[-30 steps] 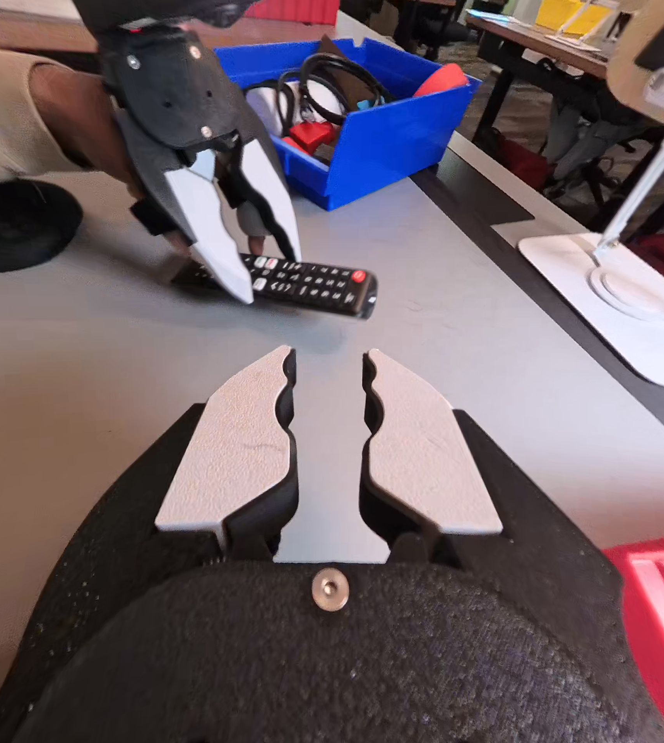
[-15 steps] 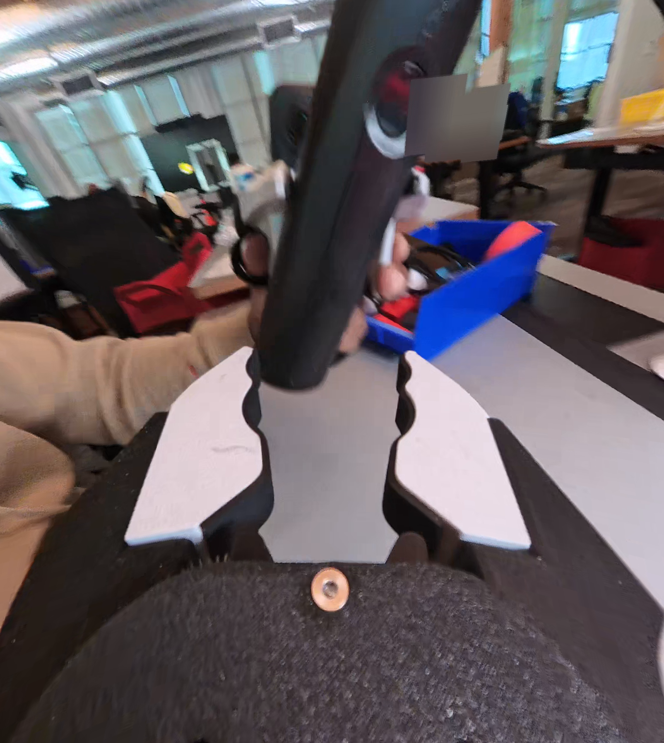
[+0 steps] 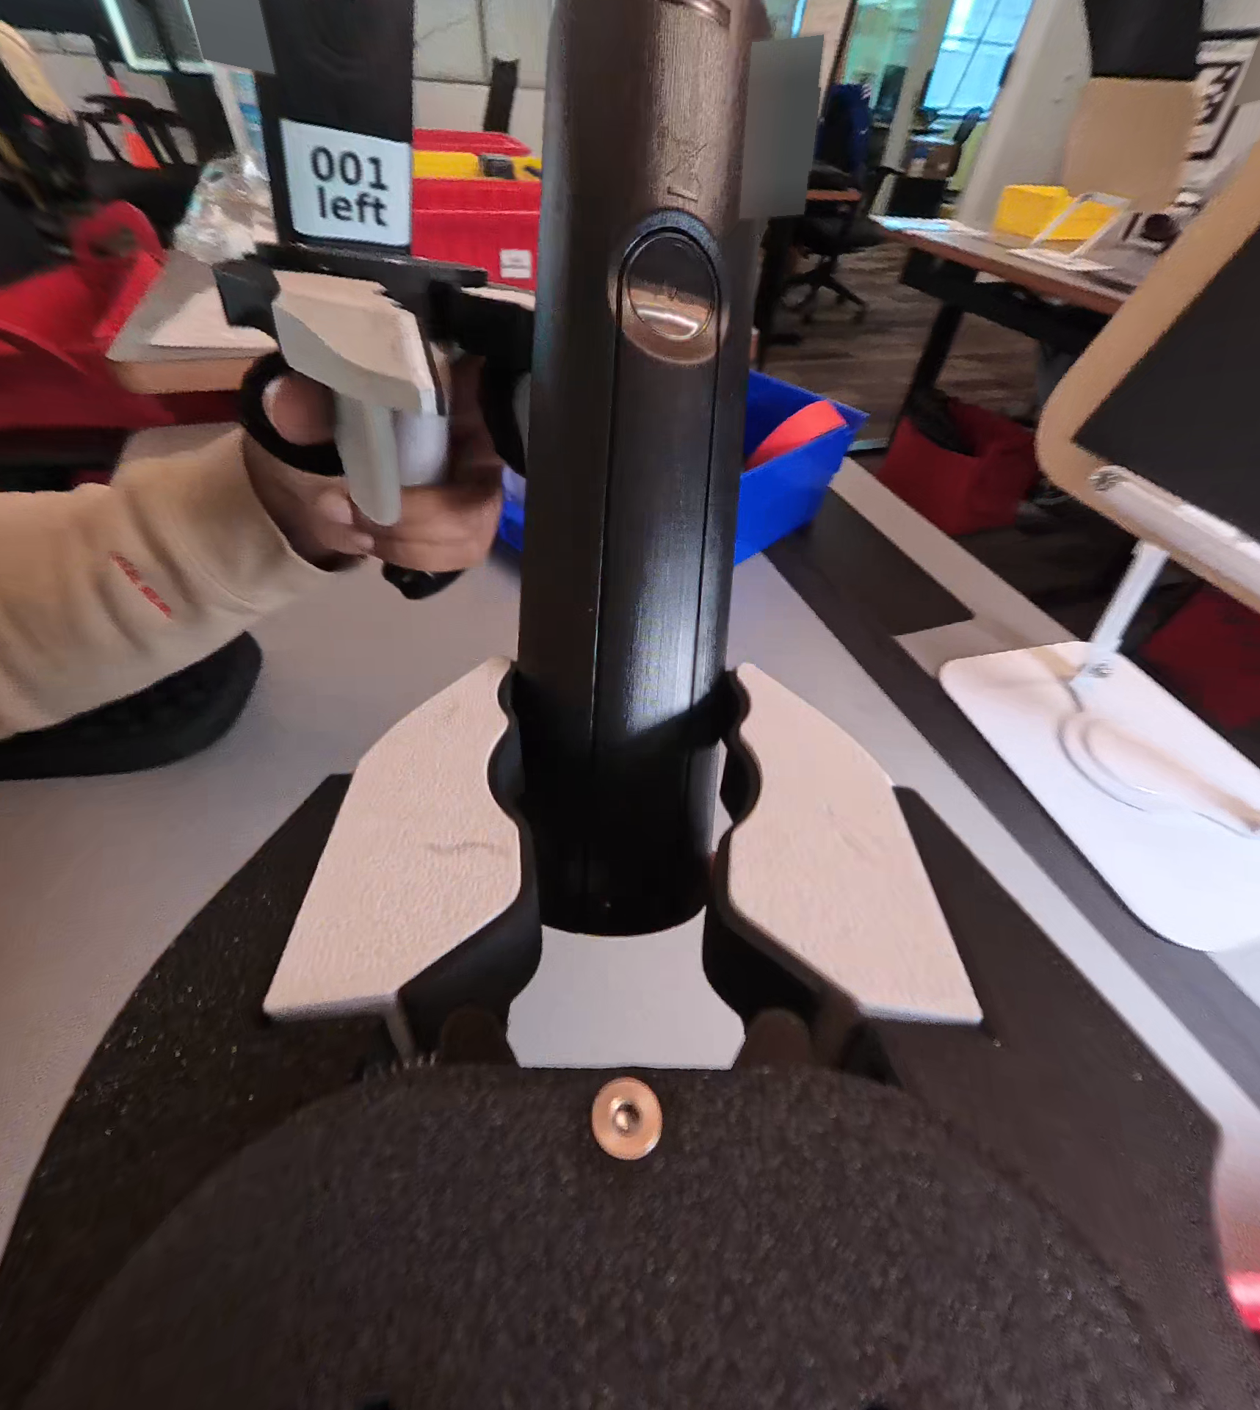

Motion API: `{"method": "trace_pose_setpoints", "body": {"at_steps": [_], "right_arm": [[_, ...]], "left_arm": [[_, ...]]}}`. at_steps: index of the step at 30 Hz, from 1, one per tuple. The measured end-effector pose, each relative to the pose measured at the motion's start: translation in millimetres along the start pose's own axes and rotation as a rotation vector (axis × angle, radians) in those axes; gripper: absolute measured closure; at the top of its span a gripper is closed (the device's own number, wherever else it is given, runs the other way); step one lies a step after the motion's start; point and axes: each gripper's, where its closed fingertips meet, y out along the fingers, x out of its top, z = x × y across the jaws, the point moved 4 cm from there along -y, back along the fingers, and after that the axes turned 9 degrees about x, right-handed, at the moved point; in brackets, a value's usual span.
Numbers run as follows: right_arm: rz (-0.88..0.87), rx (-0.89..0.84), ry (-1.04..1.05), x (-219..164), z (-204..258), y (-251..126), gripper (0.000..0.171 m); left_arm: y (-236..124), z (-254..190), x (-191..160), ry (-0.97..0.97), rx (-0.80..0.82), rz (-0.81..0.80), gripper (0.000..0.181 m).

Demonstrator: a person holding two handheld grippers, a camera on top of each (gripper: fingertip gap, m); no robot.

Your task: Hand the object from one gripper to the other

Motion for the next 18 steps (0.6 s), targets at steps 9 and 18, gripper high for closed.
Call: {"method": "trace_pose_setpoints", "body": {"at_steps": [9, 18], "right_arm": [[0.327, -0.352, -0.308, -12, -30, -40, 0.121], [0.707, -0.415, -0.603, -56, -25, 1, 0.121]], "left_arm": [[-28, 6, 11, 0.727, 0.397, 0.254, 0.134], [4, 18, -67, 1.128, 0.443, 0.666, 0.119]]}}
